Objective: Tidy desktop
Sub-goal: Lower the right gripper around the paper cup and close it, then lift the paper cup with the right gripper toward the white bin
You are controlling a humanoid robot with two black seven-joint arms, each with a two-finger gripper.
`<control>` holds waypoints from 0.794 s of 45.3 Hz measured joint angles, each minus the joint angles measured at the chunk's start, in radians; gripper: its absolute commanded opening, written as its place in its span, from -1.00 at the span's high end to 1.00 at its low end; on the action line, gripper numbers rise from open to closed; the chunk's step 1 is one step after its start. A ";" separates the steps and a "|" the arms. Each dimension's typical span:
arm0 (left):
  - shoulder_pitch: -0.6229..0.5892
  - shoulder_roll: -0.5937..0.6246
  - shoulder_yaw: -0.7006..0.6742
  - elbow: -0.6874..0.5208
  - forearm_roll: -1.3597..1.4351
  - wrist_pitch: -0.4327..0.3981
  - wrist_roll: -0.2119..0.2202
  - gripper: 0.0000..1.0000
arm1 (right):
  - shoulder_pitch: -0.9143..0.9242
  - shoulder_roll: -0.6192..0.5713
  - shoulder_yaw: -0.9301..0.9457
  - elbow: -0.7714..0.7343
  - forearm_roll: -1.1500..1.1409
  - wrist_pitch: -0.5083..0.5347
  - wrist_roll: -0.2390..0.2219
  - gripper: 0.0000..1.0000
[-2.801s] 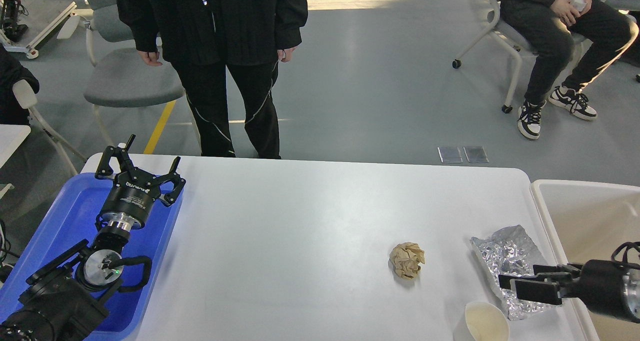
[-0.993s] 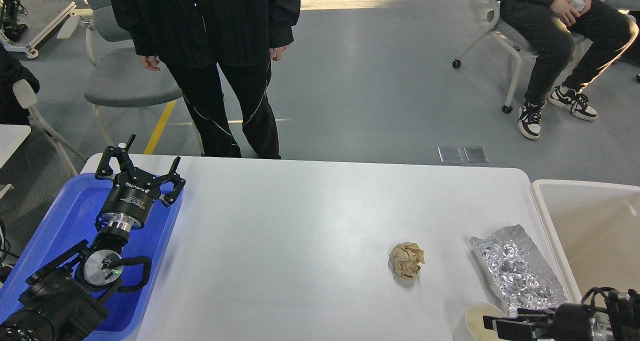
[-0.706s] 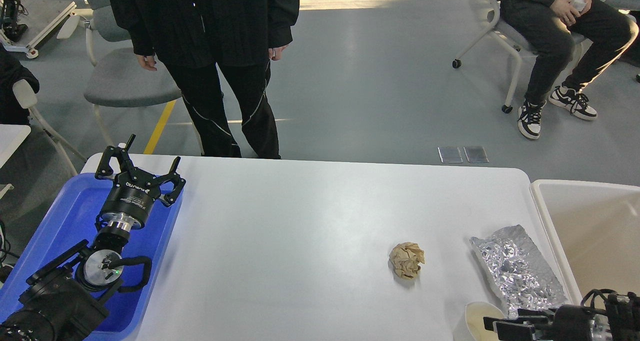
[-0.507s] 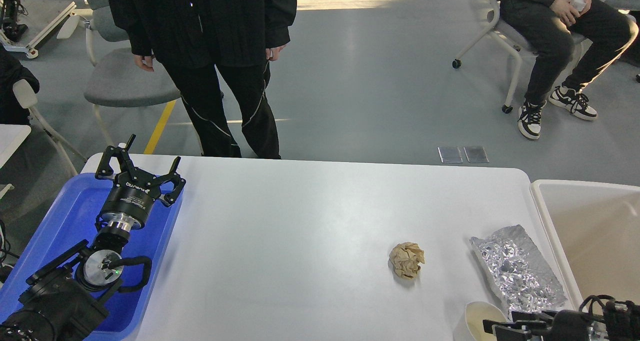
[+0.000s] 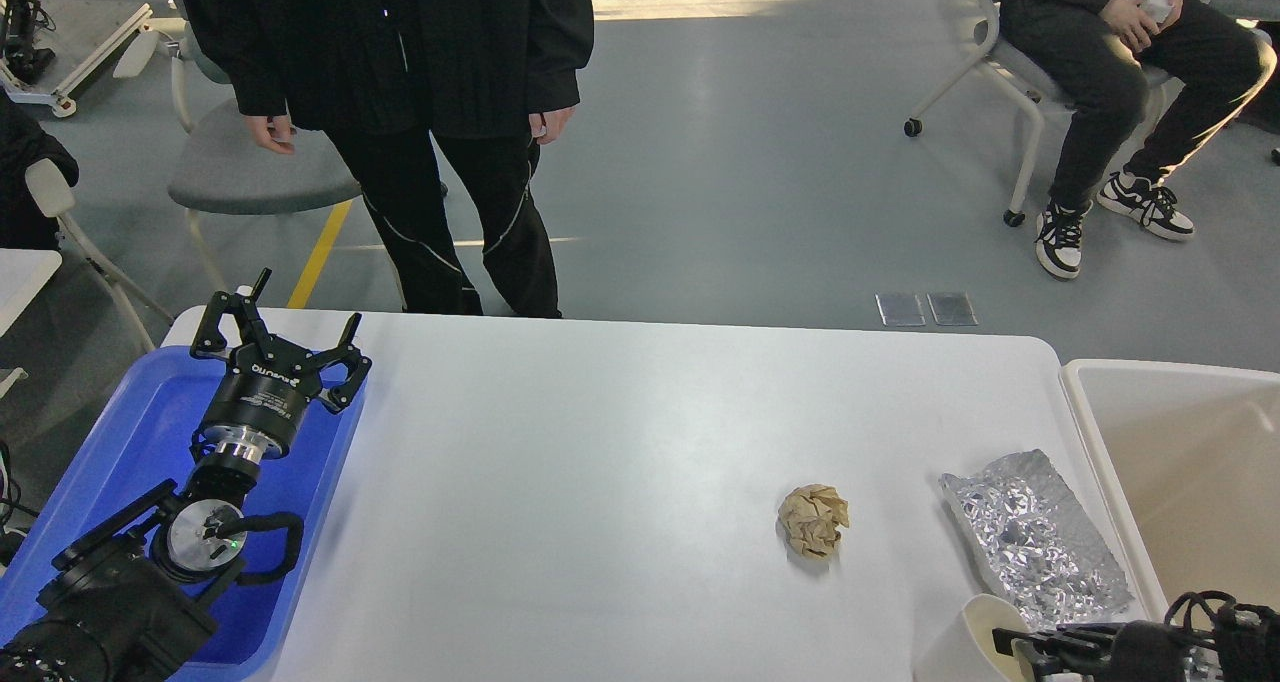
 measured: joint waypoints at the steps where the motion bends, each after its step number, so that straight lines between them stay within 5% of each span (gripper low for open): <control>1: 0.000 0.000 0.000 0.000 0.000 0.000 0.000 -1.00 | 0.000 -0.001 0.000 0.001 0.000 0.000 0.000 1.00; 24: 0.000 0.000 0.000 0.000 0.001 -0.001 0.000 -1.00 | 0.185 -0.149 0.006 0.089 0.116 0.045 -0.002 1.00; 36: 0.000 0.000 0.000 0.000 0.000 -0.001 0.000 -1.00 | 0.389 -0.248 0.002 0.157 0.238 0.163 -0.004 1.00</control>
